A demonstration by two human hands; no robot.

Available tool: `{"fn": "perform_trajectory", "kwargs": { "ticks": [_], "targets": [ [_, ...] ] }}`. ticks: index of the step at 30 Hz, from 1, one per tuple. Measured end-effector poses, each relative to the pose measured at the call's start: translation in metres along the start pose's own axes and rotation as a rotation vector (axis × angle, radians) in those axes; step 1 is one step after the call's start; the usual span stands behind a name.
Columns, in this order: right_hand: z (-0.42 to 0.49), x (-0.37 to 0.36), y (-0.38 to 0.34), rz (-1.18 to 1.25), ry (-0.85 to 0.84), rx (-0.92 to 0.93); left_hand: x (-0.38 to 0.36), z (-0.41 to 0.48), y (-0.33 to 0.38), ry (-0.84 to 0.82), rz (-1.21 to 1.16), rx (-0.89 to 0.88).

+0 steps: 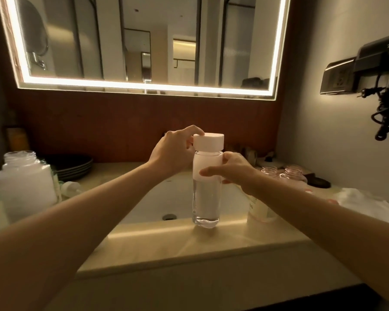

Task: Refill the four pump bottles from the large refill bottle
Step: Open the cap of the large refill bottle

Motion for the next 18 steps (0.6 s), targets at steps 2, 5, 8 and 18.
{"fn": "perform_trajectory", "kwargs": {
  "ticks": [2,5,8,18],
  "targets": [
    [-0.007,-0.004,0.003,-0.014,0.002,0.003,0.0,-0.009,0.001,0.012,0.003,0.001],
    [-0.013,-0.008,0.007,-0.033,0.008,0.011,-0.002,-0.017,0.004,0.015,0.003,-0.004],
    [-0.014,-0.008,0.008,-0.043,0.004,0.012,-0.002,-0.02,0.003,0.021,-0.014,-0.012],
    [-0.015,0.009,0.003,-0.029,-0.167,-0.027,-0.036,-0.03,-0.04,0.011,-0.432,0.155]
  ]
}}
Point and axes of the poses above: each hand's wrist, its own z-axis towards the middle knuckle, its own x-axis out of the back of the hand, y = z × x, the point moved 10 cm from there along z, towards the middle knuckle, and after that the axes turned 8 degrees about -y, right-handed, at the moved point
